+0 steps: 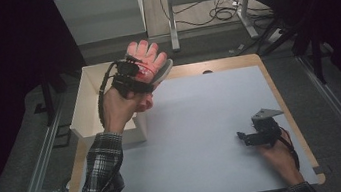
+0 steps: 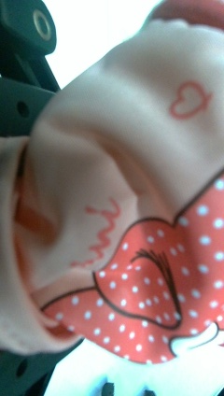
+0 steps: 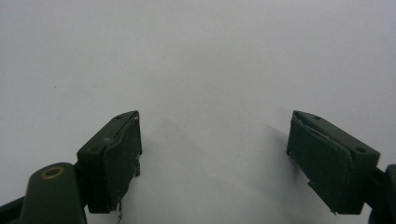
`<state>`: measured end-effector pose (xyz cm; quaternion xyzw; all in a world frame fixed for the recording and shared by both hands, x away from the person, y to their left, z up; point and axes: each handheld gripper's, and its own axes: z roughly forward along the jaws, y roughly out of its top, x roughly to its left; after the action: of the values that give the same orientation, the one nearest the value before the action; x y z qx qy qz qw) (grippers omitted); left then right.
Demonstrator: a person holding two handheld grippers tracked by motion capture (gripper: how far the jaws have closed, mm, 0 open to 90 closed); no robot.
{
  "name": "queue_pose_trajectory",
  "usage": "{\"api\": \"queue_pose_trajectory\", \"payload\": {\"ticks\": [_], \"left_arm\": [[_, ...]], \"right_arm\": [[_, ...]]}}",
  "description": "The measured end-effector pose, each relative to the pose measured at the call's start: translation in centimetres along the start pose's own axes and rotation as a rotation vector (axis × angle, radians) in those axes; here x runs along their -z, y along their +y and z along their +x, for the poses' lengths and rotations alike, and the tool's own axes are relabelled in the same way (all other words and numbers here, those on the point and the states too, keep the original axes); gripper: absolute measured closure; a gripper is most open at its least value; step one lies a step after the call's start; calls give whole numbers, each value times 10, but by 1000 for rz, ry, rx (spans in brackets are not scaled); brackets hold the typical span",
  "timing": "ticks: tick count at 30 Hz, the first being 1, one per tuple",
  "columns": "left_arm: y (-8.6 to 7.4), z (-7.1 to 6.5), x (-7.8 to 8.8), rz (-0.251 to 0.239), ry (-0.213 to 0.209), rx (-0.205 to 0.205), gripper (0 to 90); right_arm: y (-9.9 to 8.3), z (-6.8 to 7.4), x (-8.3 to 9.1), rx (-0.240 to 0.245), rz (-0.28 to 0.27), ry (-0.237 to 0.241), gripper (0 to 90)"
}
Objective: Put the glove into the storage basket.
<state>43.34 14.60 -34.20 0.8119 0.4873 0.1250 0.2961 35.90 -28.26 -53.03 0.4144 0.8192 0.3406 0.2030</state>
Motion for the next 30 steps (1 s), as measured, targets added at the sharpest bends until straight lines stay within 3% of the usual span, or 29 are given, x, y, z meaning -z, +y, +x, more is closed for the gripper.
{"api": "queue_pose_trajectory", "payload": {"ticks": [9, 18, 25, 30], "left_arm": [[-6, 27, 10, -13, 50, 61, 502], [-18, 55, 13, -24, 126, 135, 500], [-31, 77, 1, -15, 182, 175, 494], [-36, 83, -11, -19, 207, 189, 490]], "right_arm": [[0, 0, 0, 0, 0, 0, 182], [0, 0, 0, 1, -1, -2, 182], [0, 0, 0, 1, -1, -2, 182], [0, 0, 0, 1, -1, -2, 182]]}}
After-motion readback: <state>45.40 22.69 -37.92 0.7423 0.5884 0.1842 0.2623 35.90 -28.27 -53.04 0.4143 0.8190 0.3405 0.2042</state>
